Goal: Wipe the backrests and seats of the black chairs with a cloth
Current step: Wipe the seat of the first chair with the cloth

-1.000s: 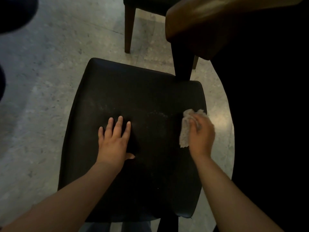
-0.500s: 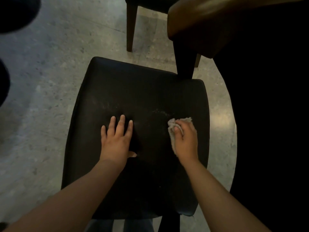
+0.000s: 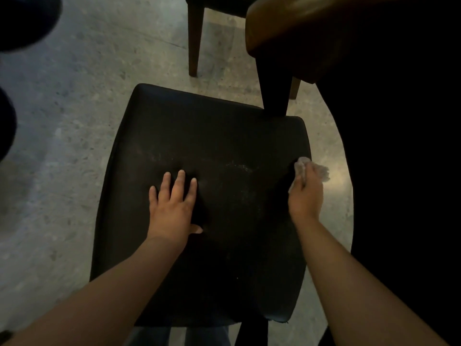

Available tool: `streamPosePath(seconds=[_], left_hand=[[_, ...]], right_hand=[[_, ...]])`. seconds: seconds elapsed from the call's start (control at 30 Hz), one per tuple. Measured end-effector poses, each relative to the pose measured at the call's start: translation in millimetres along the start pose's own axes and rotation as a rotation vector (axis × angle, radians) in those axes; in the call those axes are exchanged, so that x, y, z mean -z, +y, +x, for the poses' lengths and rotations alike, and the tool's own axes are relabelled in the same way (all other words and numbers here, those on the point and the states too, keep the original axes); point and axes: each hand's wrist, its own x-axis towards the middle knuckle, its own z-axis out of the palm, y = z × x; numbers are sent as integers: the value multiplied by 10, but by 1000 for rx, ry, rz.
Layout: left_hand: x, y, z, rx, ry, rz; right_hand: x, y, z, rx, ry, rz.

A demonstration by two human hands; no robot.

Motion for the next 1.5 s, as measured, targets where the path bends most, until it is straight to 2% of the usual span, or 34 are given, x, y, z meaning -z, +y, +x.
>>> streamPosePath(seconds=[0.1, 0.23, 0.3, 0.4, 0.5, 0.6, 0.8, 0.9, 1.0, 1.17, 1.27, 1.5], left_hand=[[-8, -10, -1, -5, 8, -5], [-13, -7, -4, -5, 14, -11], [-8, -4, -5, -5, 13, -7], [-13, -5, -5, -1, 22, -3], [-22, -6, -1, -5, 17, 2], [-23, -22, 4, -17, 10, -4], [3, -21, -4, -21, -1, -1], [-1, -27, 9, -18, -6, -7], [-13, -32, 12, -20, -8, -13], [-42, -48, 18, -28, 2, -4], [-47, -62, 19, -34, -1, -5], [-20, -49, 13, -29, -1, -10]], right_hand=[[-23, -64, -396, 84, 12, 7], [-5, -137, -719, 186, -127, 128], [40, -183, -565, 189, -78, 153], [75, -193, -97, 154, 39, 62], [20, -166, 96, 76, -23, -34], [-66, -153, -193, 196, 1, -102], [-30, -166, -705, 295, -227, 67], [64, -281, -505, 248, -109, 110], [91, -396, -76, 298, 14, 35], [-166, -471, 311, 264, -133, -149], [-246, -465, 35, 285, -121, -94], [-21, -317, -529, 400, -399, 80]])
